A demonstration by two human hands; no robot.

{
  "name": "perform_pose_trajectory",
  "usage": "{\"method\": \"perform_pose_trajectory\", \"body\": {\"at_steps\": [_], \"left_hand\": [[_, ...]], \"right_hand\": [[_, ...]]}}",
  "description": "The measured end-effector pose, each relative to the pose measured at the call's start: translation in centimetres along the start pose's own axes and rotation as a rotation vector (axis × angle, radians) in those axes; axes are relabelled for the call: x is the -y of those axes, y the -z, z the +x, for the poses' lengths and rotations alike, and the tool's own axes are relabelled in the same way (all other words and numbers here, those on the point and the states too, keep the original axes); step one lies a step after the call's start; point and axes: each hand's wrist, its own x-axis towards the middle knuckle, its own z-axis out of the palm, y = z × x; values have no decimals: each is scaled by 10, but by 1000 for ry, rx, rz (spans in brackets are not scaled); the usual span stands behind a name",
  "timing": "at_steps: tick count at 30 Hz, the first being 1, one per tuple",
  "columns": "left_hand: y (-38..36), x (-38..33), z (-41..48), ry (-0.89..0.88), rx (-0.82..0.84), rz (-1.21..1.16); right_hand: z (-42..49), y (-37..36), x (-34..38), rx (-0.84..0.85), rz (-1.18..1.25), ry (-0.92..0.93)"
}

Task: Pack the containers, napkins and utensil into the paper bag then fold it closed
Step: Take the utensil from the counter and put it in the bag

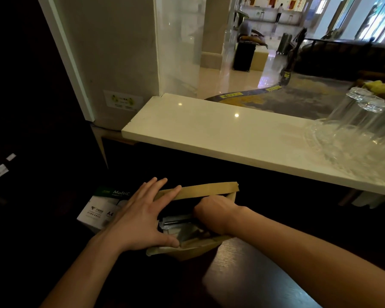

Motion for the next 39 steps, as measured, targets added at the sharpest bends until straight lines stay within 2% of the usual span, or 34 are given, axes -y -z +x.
{"method": "perform_pose_trajectory", "body": {"at_steps": [10,16,22,26,31,34,37,39], "left_hand": [[-4,4,5,-22,-29,3],[-7,8,6,-21,-28,-8],[-7,9,7,-10,-43,-21],[-8,8,8,-8,-47,-70],[-11,6,4,12,-43,-183],[-11,3,-1,21,-75,-284],[-13,0,-8,57,-148,-478],[-18,0,-17,108,-203,-631]], "right_hand": [[32,-20,-8,115,74,-35],[30,-26,-12,9,67,-42],[21,-21,-11,-37,379,-35],[9,-16,-14,-44,364,-38],[-8,-10,-14,-150,397,-11],[-19,-3,-15,-159,583,-36],[-36,3,-18,-157,956,-80],[-50,6,-20,-214,1186,-74]]}}
